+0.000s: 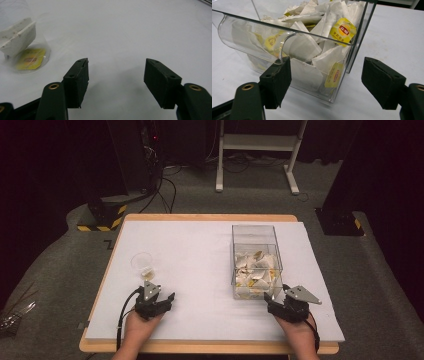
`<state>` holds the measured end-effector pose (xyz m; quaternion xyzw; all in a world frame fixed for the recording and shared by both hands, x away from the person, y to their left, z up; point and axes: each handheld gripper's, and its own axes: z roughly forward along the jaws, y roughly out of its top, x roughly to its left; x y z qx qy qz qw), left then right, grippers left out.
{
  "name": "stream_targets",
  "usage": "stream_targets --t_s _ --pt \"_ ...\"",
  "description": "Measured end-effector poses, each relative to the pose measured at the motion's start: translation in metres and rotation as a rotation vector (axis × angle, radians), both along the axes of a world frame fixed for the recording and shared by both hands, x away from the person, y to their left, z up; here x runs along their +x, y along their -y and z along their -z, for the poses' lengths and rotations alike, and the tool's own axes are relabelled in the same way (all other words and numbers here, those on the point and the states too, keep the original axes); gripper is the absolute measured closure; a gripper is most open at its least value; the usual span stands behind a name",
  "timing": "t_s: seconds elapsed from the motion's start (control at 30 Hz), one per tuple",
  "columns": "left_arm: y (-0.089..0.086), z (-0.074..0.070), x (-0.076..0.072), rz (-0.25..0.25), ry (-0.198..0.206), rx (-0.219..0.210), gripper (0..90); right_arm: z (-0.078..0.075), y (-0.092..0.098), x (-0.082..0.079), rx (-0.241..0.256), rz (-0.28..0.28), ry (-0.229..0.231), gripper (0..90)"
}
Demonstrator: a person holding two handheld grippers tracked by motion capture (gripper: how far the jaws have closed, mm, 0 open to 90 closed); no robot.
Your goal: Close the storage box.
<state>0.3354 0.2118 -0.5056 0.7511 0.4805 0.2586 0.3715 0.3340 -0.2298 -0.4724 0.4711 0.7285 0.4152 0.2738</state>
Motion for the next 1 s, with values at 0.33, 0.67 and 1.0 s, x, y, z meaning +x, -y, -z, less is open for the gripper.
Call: stream_targets --t_s 0.33,0.67,1.0 --pt "0.001 0.000 0.000 0.004 -0.005 0.005 36.9 0.004 -0.004 0.022 -0.002 0.040 0.008 22.4" --pt "0.001 0.000 0.000 0.008 -0.006 0.008 36.9 0.005 -0.011 0.042 -0.005 0.077 0.022 22.2" --pt "0.001 0.000 0.000 0.013 -0.007 0.011 36.9 0.007 -0.018 0.060 0.014 0.122 0.023 22.4"
